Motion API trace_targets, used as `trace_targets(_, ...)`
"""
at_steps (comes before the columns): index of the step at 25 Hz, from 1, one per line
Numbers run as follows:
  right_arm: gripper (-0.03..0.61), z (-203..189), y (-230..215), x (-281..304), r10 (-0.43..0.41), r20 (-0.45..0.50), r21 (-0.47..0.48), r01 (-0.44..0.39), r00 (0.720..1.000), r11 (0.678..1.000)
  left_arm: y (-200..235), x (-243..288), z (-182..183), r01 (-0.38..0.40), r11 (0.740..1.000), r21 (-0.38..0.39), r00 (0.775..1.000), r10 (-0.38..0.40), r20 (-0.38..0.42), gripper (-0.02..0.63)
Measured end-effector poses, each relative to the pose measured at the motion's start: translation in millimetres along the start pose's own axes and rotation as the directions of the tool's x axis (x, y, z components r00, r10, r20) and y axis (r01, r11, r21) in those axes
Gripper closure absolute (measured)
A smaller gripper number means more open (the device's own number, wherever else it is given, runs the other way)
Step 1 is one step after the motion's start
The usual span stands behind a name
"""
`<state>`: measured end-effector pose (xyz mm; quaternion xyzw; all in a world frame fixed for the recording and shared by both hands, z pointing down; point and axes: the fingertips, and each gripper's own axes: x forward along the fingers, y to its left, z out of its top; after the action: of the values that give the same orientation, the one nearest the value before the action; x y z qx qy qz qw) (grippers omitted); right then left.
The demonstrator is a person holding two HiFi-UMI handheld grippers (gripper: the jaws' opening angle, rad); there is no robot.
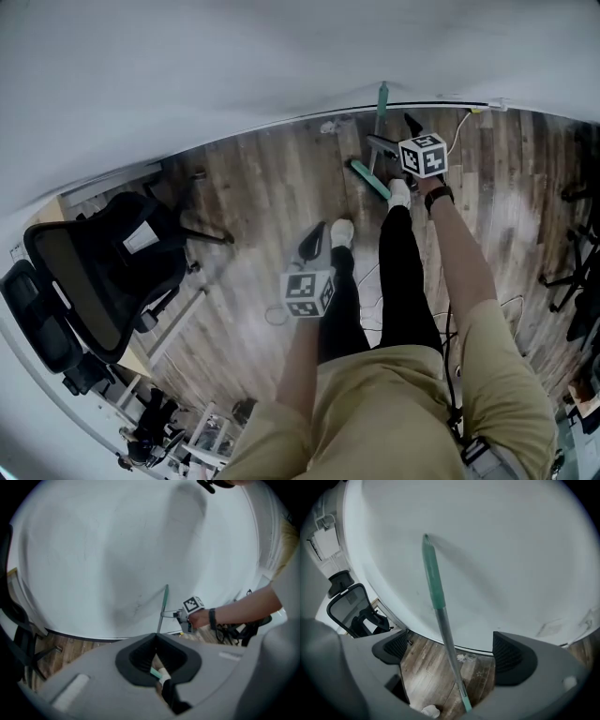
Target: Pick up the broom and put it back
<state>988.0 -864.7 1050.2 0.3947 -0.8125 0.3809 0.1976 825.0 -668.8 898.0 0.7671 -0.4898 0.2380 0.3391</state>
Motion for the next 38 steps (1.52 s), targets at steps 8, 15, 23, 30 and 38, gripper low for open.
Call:
trace_targets(8, 0.312, 78.1, 75.6, -196.8, -0.212, 0.207, 0.112, 0.192, 0.955, 0.975, -40.6, -53.1, 114.8, 0.102, 0.995, 0.021, 0.985, -0.104, 0.139, 0.612)
trace_targets(15, 0.574, 185.7, 192.0, -319.7, -0.176, 0.406, -0.02, 0.201, 0.897, 0.979, -97.4, -123.7, 240.2, 0.136, 0.98, 0.146, 0.93, -0.177, 0.323, 0.612)
trace_targets(23, 0.574, 264.6, 279.9, -405.0, -0.088, 0.576, -0.234, 0.266, 0.813, 0.935, -146.5, -190.5, 341.2, 0.109, 0.953, 0.284, 0.843, -0.24, 0.481, 0.612)
trace_targets(30, 0.574, 286.2, 290.3, -438.9, -0.079, 0.654, -0.259, 0.32, 0.753, 0.911, -185.0, -215.8, 371.7, -0.001, 0.954, 0.299, 0.738, -0.2, 0.644, 0.612)
trace_targets(38, 0.574, 308.0, 285.5, -440.9, 0.03, 0.646, -0.368, 0.278, 0.763, 0.887, -204.4, -187.3, 367.8, -0.032, 0.96, 0.278, 0.754, -0.16, 0.638, 0.612)
